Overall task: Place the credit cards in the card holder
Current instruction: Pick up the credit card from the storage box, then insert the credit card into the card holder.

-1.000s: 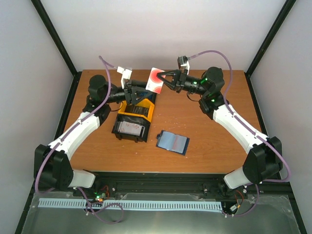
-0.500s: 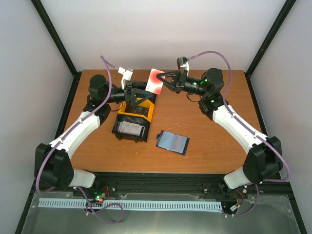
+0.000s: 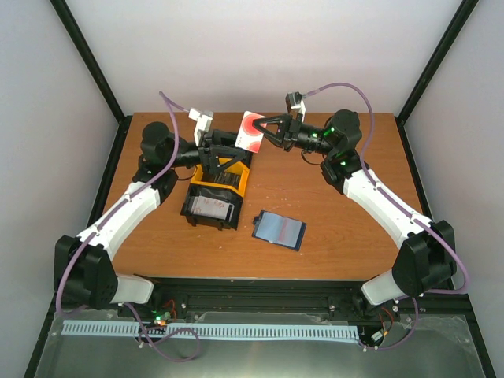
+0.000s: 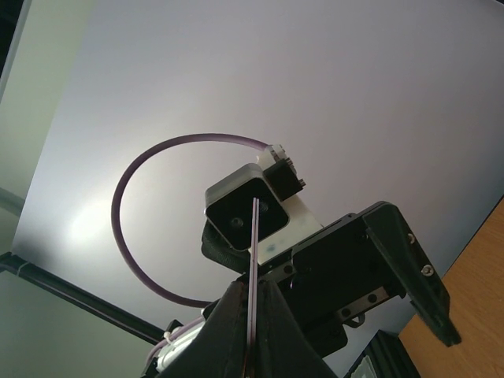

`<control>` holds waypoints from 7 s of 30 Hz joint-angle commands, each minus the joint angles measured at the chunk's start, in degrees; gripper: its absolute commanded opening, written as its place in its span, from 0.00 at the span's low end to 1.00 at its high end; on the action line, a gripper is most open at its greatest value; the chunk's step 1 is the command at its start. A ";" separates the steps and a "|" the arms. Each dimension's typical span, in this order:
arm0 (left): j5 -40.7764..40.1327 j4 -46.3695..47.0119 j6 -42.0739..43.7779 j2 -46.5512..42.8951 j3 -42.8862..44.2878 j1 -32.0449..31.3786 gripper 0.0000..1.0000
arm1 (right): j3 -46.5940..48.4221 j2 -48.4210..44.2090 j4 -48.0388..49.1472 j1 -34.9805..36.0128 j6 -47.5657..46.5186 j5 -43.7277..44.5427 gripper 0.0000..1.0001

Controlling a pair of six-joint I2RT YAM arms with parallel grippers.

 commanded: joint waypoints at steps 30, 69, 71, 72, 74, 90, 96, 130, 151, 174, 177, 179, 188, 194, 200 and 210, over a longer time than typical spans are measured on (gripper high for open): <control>-0.51 8.17 -2.72 0.29 -0.04 0.04 0.96 | -1.18 -2.17 1.55 0.39 -0.17 -0.62 0.03; -4.67 -0.08 5.32 1.76 4.79 0.29 0.94 | -1.64 -1.07 12.34 0.47 11.74 -3.50 0.03; -4.70 -0.13 4.98 2.19 6.18 0.43 0.94 | -1.51 -1.47 9.88 0.47 9.98 -3.44 0.03; -4.78 -0.10 4.13 2.43 6.80 0.48 0.94 | -1.44 -1.67 8.92 0.48 9.19 -3.44 0.03; -4.92 -0.22 1.29 3.20 7.95 0.61 0.92 | -1.39 -1.82 8.13 0.48 8.10 -3.60 0.03; -1.04 -8.55 -5.50 7.18 11.74 2.88 0.69 | -1.35 -2.16 8.82 0.46 6.65 -5.50 0.03; 2.66 -7.70 -12.10 8.61 13.92 3.08 0.69 | 0.03 -3.03 -4.97 0.48 -5.02 -7.57 0.03; 17.79 -19.44 -7.13 11.87 13.93 2.55 0.01 | -10.83 -3.25 -10.71 -4.03 -14.15 -2.51 0.03; 12.83 -27.72 -6.96 20.80 17.66 4.59 0.01 | -22.73 -0.77 -1.88 -6.89 -6.57 -2.08 0.03; -15.68 -36.67 14.57 12.79 -1.23 -10.33 0.01 | -44.25 -18.82 -36.19 -10.55 -25.82 18.06 0.03; -20.48 -35.50 15.57 13.69 -3.40 -12.64 0.01 | -45.41 -15.34 -33.12 -9.76 -26.01 18.21 0.03; -24.53 -35.61 15.71 14.63 -4.44 -14.26 0.01 | -45.13 -12.42 -30.82 -9.09 -26.42 18.09 0.03; -36.39 -38.09 9.42 16.53 -7.49 -15.56 0.01 | -46.48 -3.19 -19.14 -6.49 -23.48 16.44 0.03; -38.44 -38.73 6.43 17.06 -9.16 -15.60 0.01 | -46.93 0.16 -15.11 -5.16 -22.63 16.14 0.03; -38.84 -39.22 6.24 19.12 -9.79 -15.60 0.01 | -46.98 1.84 -12.30 -5.03 -22.20 16.78 0.03; -45.11 -42.10 6.77 18.25 -9.52 -16.37 0.01 | -47.13 5.19 -9.12 -3.47 -21.44 17.41 0.03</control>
